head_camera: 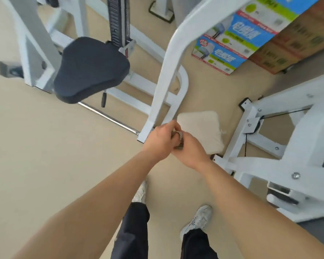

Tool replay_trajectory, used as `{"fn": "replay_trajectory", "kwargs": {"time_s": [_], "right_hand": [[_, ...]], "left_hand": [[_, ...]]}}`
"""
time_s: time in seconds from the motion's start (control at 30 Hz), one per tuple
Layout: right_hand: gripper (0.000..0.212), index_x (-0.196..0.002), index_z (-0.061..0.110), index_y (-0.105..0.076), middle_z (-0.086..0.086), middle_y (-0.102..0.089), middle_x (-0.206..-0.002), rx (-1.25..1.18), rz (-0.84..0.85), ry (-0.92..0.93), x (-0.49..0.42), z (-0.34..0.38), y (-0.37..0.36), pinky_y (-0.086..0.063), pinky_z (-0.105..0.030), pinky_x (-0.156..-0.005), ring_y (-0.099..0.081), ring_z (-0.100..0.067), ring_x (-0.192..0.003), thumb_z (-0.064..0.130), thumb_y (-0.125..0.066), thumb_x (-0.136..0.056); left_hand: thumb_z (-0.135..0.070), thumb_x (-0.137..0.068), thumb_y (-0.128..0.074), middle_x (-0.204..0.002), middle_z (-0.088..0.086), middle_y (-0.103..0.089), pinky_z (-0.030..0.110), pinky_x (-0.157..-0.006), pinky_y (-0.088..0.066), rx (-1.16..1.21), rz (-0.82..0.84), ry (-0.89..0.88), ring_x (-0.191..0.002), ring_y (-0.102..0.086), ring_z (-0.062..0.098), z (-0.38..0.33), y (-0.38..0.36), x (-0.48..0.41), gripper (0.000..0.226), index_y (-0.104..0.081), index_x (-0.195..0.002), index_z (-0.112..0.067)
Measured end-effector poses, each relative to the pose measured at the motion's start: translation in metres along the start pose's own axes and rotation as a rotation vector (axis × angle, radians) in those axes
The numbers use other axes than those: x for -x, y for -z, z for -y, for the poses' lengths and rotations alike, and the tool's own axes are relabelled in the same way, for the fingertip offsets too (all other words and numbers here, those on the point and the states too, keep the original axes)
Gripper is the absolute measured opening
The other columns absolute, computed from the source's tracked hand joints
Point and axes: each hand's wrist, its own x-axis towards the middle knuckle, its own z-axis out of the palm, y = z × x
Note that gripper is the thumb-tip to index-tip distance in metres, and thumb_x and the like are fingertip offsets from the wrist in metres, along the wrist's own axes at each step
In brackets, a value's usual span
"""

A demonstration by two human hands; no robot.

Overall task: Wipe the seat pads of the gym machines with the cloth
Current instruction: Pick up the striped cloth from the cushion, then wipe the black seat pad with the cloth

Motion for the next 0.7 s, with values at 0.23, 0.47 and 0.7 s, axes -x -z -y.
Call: {"fn": "replay_trajectory", "kwargs": {"time_s": [0.23,0.47,0.7], "right_hand": [[0.018,-0.09,0.039,-0.065,0.011,-0.071,-0.083,-0.126,0.105,0.033,0.044,0.153,-0.002,-0.054,-0.035,-0.079,-0.068,-0.011,-0.085,0.026,-0.068,-0.076],[0.011,-0.077,0.019,-0.063,0.007,-0.06,-0.075,0.135,0.126,0.191,0.027,0.245,-0.018,-0.047,-0.025,-0.06,-0.06,-0.018,-0.073,0.014,-0.058,-0.084],[0.024,-0.075,0.022,-0.062,0.004,-0.062,-0.073,0.159,0.096,0.094,-0.014,0.251,-0.002,-0.041,-0.027,-0.054,-0.063,-0.024,-0.077,0.006,-0.049,-0.089]], "left_hand": [[-0.043,-0.091,-0.056,-0.09,-0.007,-0.063,0.035,-0.068,-0.05,-0.183,-0.051,0.009,-0.086,-0.061,0.021,0.011,0.15,0.068,0.016,-0.062,-0.093,-0.028],[-0.06,-0.092,-0.05,-0.068,-0.006,-0.054,0.029,-0.057,-0.04,-0.51,-0.077,0.089,-0.073,-0.06,0.023,0.023,0.255,0.087,0.041,-0.05,-0.068,-0.027],[-0.065,-0.083,-0.063,-0.078,-0.007,-0.065,0.038,-0.069,-0.059,-0.489,0.043,0.126,-0.075,-0.063,0.015,0.04,0.318,0.05,0.038,-0.064,-0.083,-0.027]]}}
